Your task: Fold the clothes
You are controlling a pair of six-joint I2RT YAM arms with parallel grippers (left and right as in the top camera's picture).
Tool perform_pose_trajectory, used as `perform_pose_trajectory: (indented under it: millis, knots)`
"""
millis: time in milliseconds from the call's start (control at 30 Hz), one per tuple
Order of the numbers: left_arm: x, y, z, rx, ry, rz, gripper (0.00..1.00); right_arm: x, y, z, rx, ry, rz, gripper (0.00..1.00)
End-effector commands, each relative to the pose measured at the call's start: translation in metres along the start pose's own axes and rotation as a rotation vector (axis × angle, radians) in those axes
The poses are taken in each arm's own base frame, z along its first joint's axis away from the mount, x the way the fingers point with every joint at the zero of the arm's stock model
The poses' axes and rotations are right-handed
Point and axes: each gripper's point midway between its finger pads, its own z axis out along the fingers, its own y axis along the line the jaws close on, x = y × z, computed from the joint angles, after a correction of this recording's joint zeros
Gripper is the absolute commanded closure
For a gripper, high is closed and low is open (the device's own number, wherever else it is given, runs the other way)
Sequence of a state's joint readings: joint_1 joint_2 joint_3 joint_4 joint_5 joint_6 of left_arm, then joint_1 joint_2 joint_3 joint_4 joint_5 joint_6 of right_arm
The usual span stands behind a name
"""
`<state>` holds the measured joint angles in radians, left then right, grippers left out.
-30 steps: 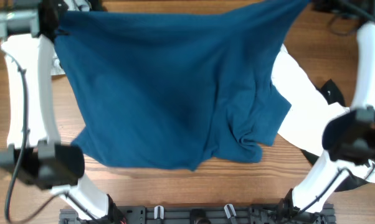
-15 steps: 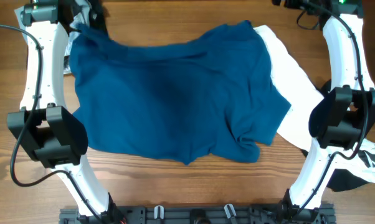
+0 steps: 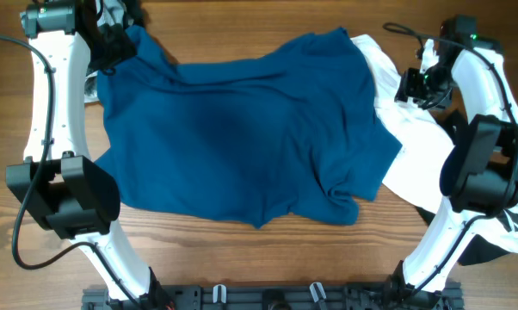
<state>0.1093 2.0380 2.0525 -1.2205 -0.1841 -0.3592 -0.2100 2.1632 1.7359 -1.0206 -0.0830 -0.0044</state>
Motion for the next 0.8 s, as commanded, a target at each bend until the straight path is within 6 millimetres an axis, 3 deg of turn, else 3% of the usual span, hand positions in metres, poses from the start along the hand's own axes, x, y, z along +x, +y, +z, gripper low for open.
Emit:
perform_pose_trajectory:
  millis: [0, 200, 333, 433, 500, 533, 767]
  knots:
    - [-0.002, -0.003, -0.014, 0.028, -0.022, 0.008, 0.00, 0.008, 0.000, 0.020, 0.050, -0.010, -0.010, 0.46]
    - [-0.003, -0.003, -0.014, 0.029, -0.023, 0.008, 0.00, 0.011, -0.013, 0.063, 0.103, -0.070, 0.015, 0.56]
    - [-0.001, -0.002, -0.014, 0.025, -0.016, 0.010, 0.00, 0.014, -0.056, 0.104, 0.184, -0.055, 0.116, 0.60]
    - [-0.001, -0.002, -0.014, 0.025, -0.016, 0.009, 0.00, 0.016, -0.085, 0.123, 0.177, -0.061, 0.199, 0.62]
    - [-0.002, -0.002, -0.014, 0.027, -0.020, 0.009, 0.00, 0.013, -0.107, 0.126, 0.184, -0.087, 0.261, 0.62]
    - [-0.003, -0.003, -0.014, 0.029, -0.023, 0.008, 0.00, 0.006, -0.131, 0.121, 0.182, -0.129, 0.329, 0.62]
    - [-0.003, -0.003, -0.014, 0.029, -0.023, 0.008, 0.00, -0.022, -0.197, 0.080, 0.149, -0.234, 0.478, 0.62]
